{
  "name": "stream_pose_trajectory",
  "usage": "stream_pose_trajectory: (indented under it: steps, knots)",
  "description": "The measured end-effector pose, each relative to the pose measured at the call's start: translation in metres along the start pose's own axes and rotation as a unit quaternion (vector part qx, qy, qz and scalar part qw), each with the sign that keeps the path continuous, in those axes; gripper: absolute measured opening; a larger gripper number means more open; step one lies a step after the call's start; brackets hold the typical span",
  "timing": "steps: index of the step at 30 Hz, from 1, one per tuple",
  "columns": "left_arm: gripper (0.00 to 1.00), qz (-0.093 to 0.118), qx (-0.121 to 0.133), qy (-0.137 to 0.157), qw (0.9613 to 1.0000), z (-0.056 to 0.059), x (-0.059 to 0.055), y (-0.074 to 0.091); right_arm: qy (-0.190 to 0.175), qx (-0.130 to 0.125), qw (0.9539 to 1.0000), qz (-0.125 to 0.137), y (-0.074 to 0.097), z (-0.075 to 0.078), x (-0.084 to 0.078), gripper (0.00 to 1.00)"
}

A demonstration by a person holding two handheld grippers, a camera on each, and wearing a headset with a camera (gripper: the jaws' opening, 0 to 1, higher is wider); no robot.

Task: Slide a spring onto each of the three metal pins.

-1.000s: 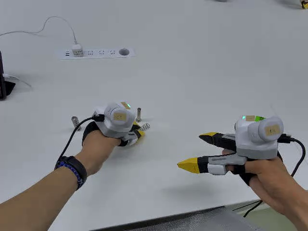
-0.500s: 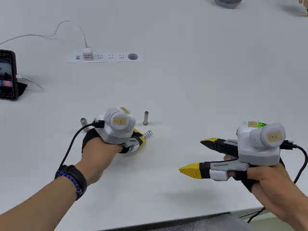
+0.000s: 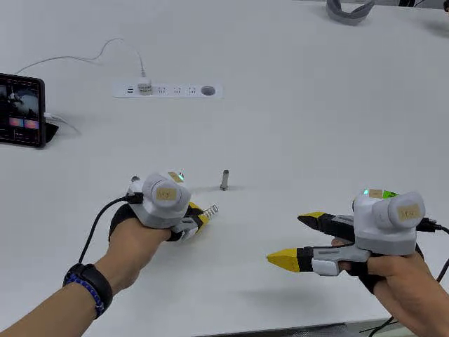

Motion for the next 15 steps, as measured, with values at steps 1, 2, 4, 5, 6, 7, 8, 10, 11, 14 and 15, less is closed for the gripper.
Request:
stream_pose_trajectory:
  steps: [1,2,4,5,6,7,8,10,11,14,15]
  knots:
    - [0.11,0.000,0.001,0.000,1.0000,0.000,-0.001,0.002,0.001,0.001,1.0000,0.000,0.000,0.000,0.000,0.77]
    - [0.11,-0.001,0.002,0.001,1.0000,0.001,-0.003,0.003,0.001,0.001,1.0000,-0.001,-0.001,-0.001,0.000,0.77]
    - [0.11,-0.002,0.004,0.002,1.0000,0.001,-0.007,0.007,0.002,0.003,1.0000,-0.003,-0.002,-0.001,0.000,0.77]
    - [0.11,-0.003,0.005,0.002,1.0000,0.001,-0.009,0.010,0.003,0.004,1.0000,-0.003,-0.002,-0.002,0.000,0.77]
    - [0.11,-0.002,0.006,0.003,1.0000,0.001,-0.011,0.012,0.003,0.004,1.0000,-0.003,-0.003,-0.002,0.001,0.77]
    - [0.11,-0.002,0.007,0.006,1.0000,0.001,-0.013,0.014,0.003,0.005,1.0000,-0.003,-0.004,-0.002,0.001,0.77]
    - [0.11,-0.002,0.009,0.008,0.9999,0.001,-0.015,0.017,0.003,0.006,1.0000,-0.003,-0.005,-0.002,0.001,0.77]
    - [0.11,-0.002,0.011,0.012,0.9999,0.001,-0.019,0.022,0.003,0.007,1.0000,-0.003,-0.007,-0.003,0.002,0.76]
    - [0.11,-0.001,0.012,0.016,0.9998,0.001,-0.020,0.024,0.004,0.008,1.0000,-0.003,-0.008,-0.004,0.002,0.76]
    - [0.11,0.000,0.016,0.018,0.9997,0.001,-0.023,0.030,0.005,0.012,0.9999,-0.004,-0.011,-0.007,0.003,0.76]
    - [0.11,-0.001,0.018,0.019,0.9997,0.001,-0.024,0.032,0.006,0.015,0.9999,-0.004,-0.012,-0.009,0.003,0.76]
Point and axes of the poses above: the centre of the closed fingertips' face, and the gripper's own axes: y roughly backward along the fingers, z roughly to its right, x roughly out of its top, the point moved 7 cm from there along y, roughly backward along the fingers, and after that the axes turned 6 degrees about -y, right-handed, at the moved point
